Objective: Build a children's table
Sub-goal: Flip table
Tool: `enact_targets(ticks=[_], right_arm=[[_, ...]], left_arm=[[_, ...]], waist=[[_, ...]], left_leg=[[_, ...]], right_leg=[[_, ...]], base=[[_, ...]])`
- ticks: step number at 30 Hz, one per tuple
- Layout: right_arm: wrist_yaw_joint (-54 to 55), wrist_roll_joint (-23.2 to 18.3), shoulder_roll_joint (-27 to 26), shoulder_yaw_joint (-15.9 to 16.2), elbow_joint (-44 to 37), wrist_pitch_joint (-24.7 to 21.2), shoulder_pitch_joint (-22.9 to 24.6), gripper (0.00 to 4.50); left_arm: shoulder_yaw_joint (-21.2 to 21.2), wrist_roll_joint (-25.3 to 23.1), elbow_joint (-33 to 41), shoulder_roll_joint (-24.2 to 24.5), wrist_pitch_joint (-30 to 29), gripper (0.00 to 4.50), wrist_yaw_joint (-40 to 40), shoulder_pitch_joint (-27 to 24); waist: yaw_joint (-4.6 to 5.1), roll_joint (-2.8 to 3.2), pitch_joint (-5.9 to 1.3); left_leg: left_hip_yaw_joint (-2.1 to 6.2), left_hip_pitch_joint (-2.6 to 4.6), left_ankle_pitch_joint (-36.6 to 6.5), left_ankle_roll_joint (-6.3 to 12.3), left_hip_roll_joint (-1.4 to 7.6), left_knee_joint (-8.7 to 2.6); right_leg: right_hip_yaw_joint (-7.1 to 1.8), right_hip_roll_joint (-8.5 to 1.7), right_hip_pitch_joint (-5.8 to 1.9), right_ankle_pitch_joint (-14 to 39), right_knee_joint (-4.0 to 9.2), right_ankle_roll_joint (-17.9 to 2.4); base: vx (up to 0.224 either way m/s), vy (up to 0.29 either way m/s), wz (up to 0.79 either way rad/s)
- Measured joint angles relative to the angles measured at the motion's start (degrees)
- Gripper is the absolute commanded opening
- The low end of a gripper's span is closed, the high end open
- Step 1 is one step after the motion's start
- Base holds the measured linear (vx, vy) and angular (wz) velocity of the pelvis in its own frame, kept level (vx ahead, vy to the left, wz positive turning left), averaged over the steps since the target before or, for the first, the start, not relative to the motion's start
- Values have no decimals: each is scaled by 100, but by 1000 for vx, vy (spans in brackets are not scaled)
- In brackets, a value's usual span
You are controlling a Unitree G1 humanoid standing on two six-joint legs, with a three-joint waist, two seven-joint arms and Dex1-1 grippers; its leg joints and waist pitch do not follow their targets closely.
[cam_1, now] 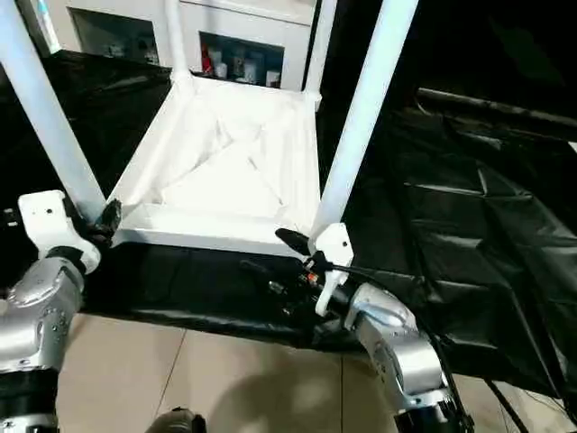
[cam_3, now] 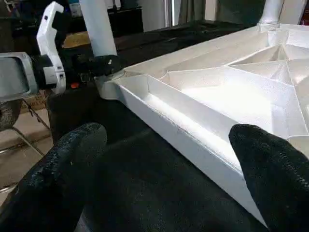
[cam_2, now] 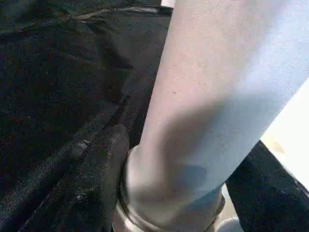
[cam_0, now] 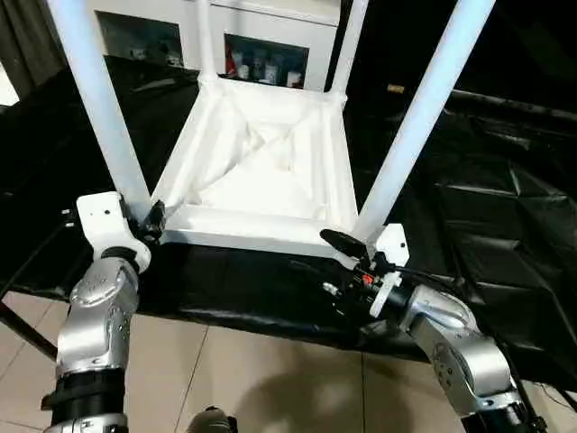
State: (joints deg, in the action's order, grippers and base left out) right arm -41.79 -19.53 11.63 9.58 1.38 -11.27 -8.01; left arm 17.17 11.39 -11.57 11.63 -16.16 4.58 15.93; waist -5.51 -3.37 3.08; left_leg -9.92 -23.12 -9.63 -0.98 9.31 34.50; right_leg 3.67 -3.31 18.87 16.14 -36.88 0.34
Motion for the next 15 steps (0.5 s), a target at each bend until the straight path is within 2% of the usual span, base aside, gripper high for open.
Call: enact_targets(ticks=[7, 11, 13, 15], right_arm=[[4, 0, -30, -2, 1, 36, -20, 450], [38, -6, -46, -15, 1, 40, -18, 450], [73, -7, -59, -18, 1, 40, -11, 450], [106, -9, -66, -24, 0, 40, 20, 450]], left_arm=[[-5, 21, 4, -78, -60, 276, 54, 34], [128, 210, 206, -307, -298, 275, 55, 48], [255, 414, 371, -523, -472, 275, 12, 48], [435, 904, 520, -779, -640, 275, -10, 52]], waist=[[-49, 9, 6], [-96, 43, 27], [-111, 72, 37], [-124, 79, 36]], left_leg=[[-5, 0, 1, -1, 0, -4], [-19, -5, 1, 0, 0, -5], [-30, -11, 1, 2, -1, -5], [-34, -15, 5, 7, 1, -9]], right_leg=[[-2, -1, 5, -4, 1, 1], [-7, -7, 10, -4, 7, 2], [-10, -11, 16, -4, 10, 2], [-9, -12, 21, -3, 12, 1]], base=[[0, 0, 0], [0, 0, 0], [0, 0, 0], [0, 0, 0]])
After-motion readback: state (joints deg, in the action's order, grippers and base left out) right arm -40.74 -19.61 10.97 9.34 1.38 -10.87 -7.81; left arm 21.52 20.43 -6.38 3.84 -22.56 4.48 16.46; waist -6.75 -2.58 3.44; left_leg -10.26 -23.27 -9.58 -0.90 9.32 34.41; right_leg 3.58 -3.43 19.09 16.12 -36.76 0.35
